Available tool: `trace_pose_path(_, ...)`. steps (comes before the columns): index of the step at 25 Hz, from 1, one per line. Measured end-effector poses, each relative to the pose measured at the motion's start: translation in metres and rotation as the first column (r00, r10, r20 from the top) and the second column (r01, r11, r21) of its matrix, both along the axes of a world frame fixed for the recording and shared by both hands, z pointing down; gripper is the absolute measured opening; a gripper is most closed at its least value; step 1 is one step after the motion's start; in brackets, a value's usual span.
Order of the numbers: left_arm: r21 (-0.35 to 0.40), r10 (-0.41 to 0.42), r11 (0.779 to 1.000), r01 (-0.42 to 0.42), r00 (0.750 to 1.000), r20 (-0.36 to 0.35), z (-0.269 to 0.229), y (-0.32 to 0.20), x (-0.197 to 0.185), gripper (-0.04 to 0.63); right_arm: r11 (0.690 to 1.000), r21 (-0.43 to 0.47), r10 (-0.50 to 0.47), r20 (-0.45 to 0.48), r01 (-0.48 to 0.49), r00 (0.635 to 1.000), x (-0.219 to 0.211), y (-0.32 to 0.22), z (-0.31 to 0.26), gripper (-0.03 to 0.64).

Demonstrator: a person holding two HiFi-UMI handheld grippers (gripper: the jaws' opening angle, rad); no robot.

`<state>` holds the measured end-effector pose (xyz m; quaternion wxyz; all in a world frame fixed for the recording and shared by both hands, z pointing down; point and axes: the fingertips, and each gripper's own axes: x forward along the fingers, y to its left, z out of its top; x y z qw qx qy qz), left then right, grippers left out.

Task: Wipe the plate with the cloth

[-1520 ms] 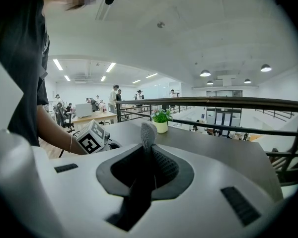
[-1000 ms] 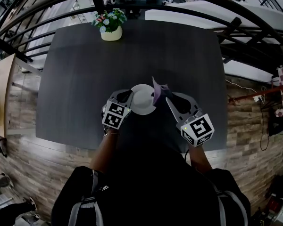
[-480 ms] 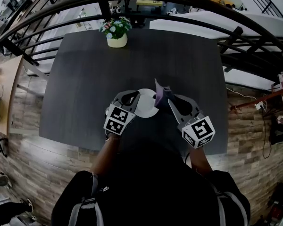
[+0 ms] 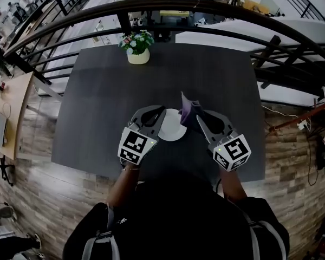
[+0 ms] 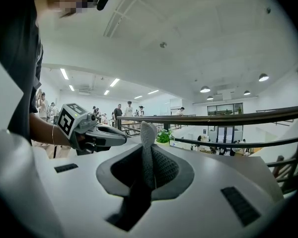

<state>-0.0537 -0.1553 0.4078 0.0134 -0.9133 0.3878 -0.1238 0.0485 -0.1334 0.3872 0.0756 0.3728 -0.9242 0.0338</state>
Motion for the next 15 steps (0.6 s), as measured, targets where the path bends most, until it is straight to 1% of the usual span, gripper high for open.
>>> trace_pose_path(3, 0.035, 0.032, 0.999, -0.032, 0.999, 0.0, -0.011, 0.005, 0.006, 0.008, 1.0, -0.001, -0.004, 0.005, 0.004, 1.0, 0.0, -0.001, -0.002, 0.04)
trace_pose_path(9, 0.066, 0.057, 0.996, -0.056, 0.998, -0.014, -0.023, 0.012, 0.008, 0.008, 1.0, 0.016, -0.01, 0.014, 0.009, 1.0, -0.001, -0.001, -0.007, 0.04)
trace_pose_path(15, 0.087, 0.074, 0.994, -0.073, 0.997, -0.012, -0.029, 0.017, 0.006, 0.008, 1.0, 0.024, -0.016, 0.013, 0.015, 1.0, -0.007, 0.0, -0.008, 0.04)
